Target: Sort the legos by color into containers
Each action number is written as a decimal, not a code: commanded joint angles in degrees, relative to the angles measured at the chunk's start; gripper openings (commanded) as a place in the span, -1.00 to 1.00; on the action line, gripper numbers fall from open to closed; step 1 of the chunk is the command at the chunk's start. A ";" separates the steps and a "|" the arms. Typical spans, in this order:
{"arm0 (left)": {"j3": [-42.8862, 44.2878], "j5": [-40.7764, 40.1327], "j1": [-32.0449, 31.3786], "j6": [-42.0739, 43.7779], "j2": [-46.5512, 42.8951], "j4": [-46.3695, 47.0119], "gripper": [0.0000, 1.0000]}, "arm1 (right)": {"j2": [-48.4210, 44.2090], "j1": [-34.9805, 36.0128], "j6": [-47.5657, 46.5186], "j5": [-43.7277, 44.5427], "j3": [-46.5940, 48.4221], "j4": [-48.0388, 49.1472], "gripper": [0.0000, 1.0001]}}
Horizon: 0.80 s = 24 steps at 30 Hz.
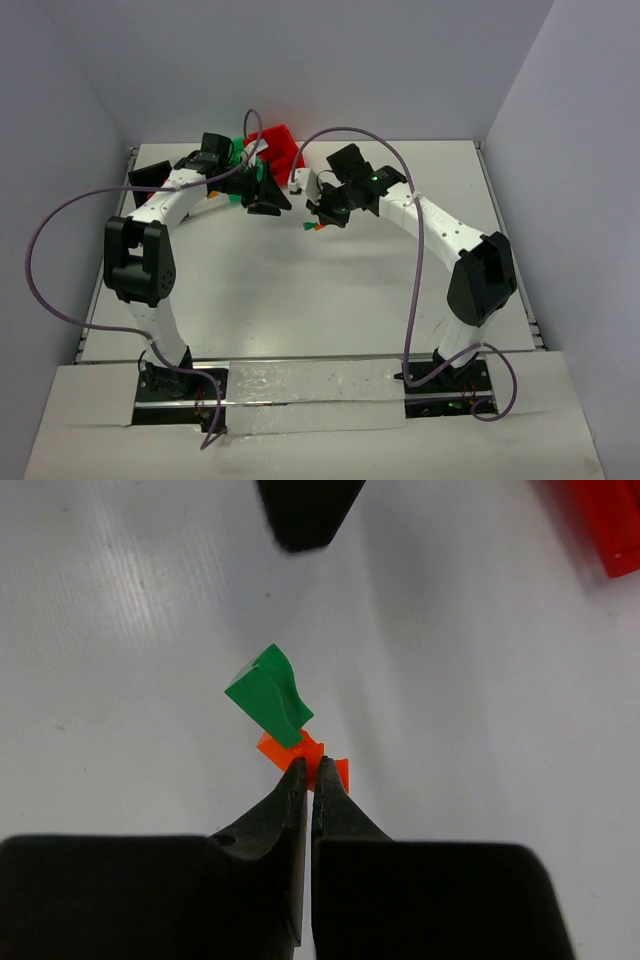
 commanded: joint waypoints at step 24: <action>7.23 2.40 -5.51 8.33 3.12 -7.95 -0.07 | -1.12 4.97 2.83 4.78 3.54 4.29 -1.00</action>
